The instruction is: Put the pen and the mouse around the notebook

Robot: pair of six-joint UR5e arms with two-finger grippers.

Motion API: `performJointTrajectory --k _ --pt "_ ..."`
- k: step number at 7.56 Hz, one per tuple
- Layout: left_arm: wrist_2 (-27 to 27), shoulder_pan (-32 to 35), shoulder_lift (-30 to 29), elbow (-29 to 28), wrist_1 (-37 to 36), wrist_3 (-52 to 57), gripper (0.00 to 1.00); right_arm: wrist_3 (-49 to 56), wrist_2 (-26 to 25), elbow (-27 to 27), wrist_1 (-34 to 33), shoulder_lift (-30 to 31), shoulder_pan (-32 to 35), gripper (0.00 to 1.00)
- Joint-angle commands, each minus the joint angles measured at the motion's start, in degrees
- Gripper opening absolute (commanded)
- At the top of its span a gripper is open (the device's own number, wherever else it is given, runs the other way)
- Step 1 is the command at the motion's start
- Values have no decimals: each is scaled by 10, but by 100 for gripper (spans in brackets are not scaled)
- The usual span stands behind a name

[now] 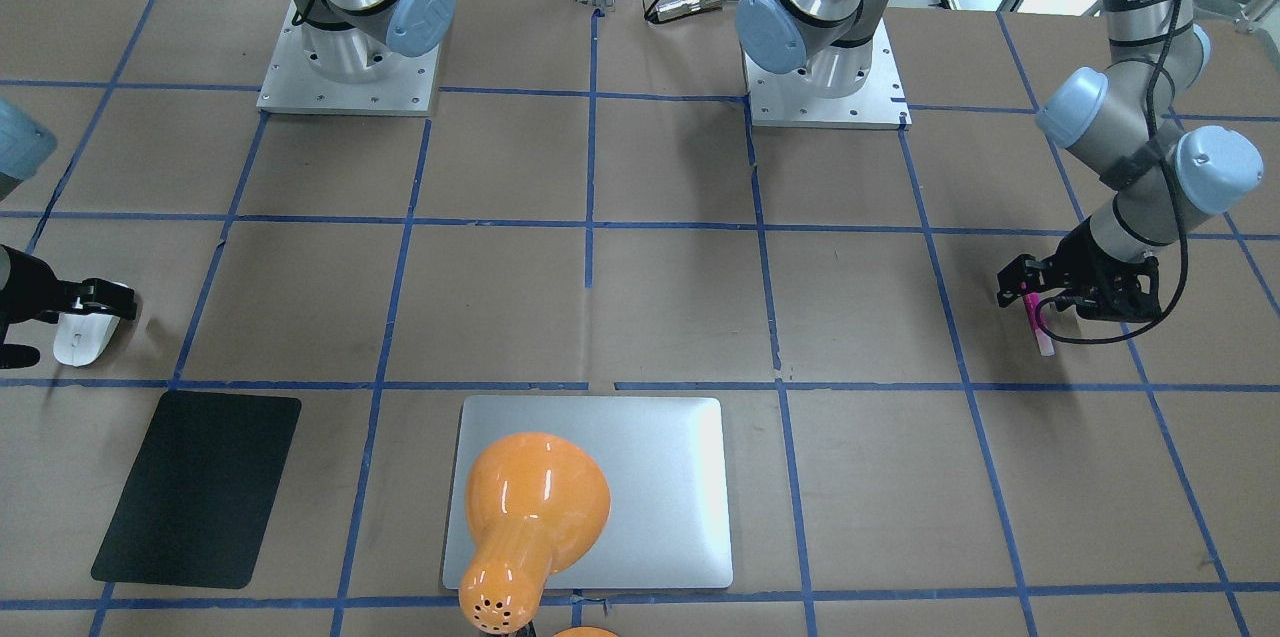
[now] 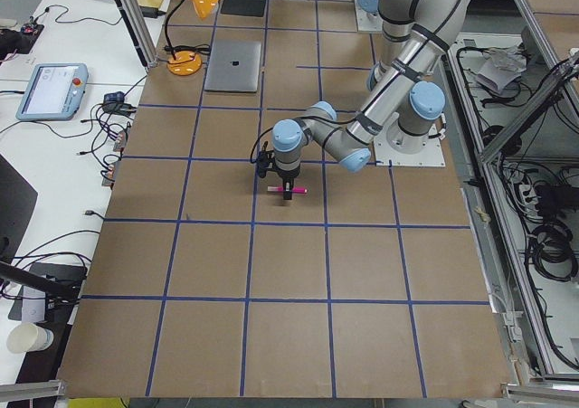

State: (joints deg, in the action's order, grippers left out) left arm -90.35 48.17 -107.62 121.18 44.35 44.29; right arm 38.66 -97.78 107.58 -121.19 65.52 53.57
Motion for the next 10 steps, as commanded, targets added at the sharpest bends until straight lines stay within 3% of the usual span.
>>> performJointTrajectory --k 1,2,3,5,7,9,10 --pt "-1 0 0 -1 -1 -3 1 0 5 1 -5 0 0 43" --pt "-1 0 0 -2 -1 -3 0 0 4 1 -6 0 0 25" --pt "-1 0 2 -2 -2 -4 0 0 -1 -6 -3 10 0 15" --pt "-4 3 19 -6 6 -73 0 -13 7 -27 1 48 28 12" --pt "-4 18 43 -7 21 -264 0 -122 33 -65 0 30 135 12" --pt "2 95 78 -7 45 -465 0 -207 58 -147 -2 -51 214 12" --pt "3 150 90 -7 55 -557 0 -210 57 -178 2 -91 217 12"
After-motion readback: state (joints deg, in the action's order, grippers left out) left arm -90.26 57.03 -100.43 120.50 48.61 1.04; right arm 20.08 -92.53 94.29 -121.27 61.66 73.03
